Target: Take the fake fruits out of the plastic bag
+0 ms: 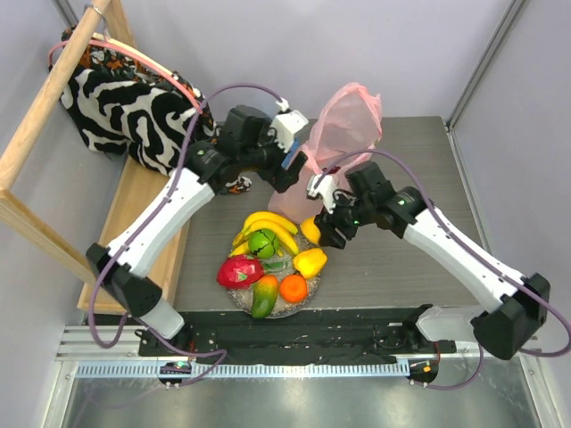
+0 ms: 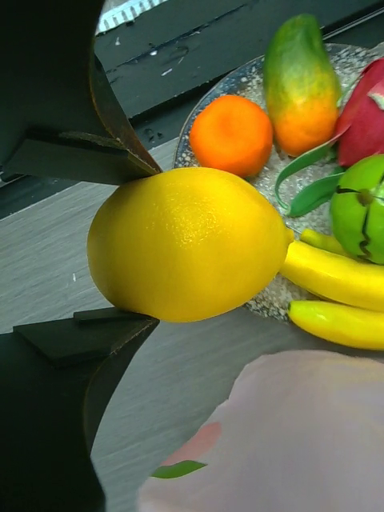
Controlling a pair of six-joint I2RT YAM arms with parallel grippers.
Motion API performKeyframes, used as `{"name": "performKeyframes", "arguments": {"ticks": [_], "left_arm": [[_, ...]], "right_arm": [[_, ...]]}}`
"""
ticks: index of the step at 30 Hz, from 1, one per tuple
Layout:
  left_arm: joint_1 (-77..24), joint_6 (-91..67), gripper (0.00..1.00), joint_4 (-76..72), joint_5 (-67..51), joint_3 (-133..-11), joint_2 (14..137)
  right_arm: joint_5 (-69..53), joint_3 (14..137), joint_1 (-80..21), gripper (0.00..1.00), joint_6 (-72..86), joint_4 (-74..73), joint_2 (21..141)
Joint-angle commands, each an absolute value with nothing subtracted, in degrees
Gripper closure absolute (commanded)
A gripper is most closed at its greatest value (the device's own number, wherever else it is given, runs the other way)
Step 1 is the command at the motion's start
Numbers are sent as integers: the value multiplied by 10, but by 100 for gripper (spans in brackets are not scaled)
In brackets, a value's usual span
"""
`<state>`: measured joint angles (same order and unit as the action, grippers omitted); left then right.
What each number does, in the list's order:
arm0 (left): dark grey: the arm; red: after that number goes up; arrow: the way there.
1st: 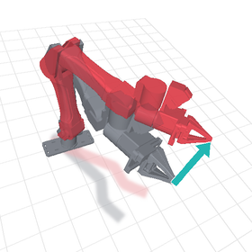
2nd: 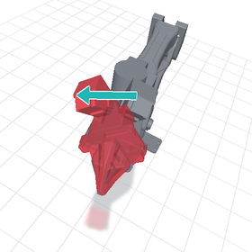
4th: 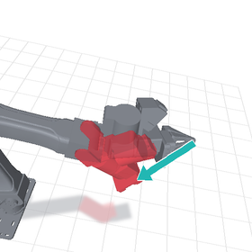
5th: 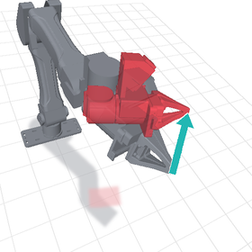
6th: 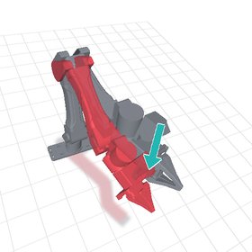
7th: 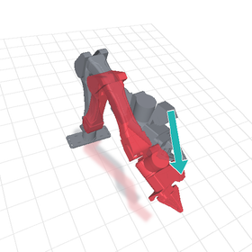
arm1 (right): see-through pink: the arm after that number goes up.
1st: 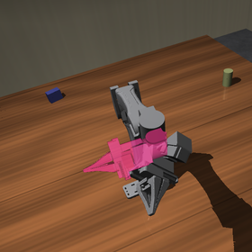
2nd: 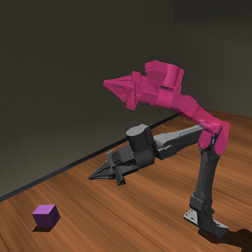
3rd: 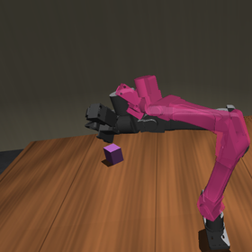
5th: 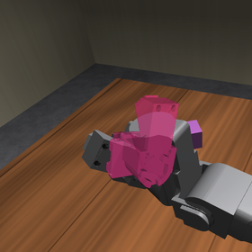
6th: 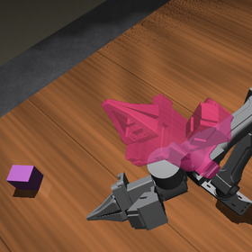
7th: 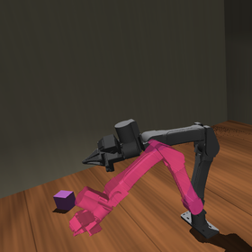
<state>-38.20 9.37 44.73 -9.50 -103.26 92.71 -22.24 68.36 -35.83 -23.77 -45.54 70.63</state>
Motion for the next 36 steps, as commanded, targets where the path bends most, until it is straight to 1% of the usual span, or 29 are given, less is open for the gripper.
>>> {"name": "performKeyframes", "arguments": {"ticks": [1, 4, 7, 13, 18, 23, 36], "left_arm": [[-326, 86, 9, 441, -99, -1008, 835], [-271, 71, 9, 441, -137, -987, 800], [-223, 61, 10, 440, -177, -970, 772], [-172, 48, 10, 441, -224, -934, 732], [-149, 33, 11, 439, -261, -903, 703], [-128, 9, 11, 428, -298, -890, 698], [-120, 4, 11, 419, -324, -897, 700]], "right_arm": [[-209, 715, -384, 82, -260, -444, 755], [-215, 743, -404, 82, -272, -447, 797], [-194, 761, -427, 82, -284, -445, 827], [-147, 748, -435, 83, -262, -403, 876], [-84, 734, -433, 84, -232, -362, 881], [-33, 718, -432, 84, -250, -345, 891], [-42, 689, -431, 82, -279, -365, 929]]}}
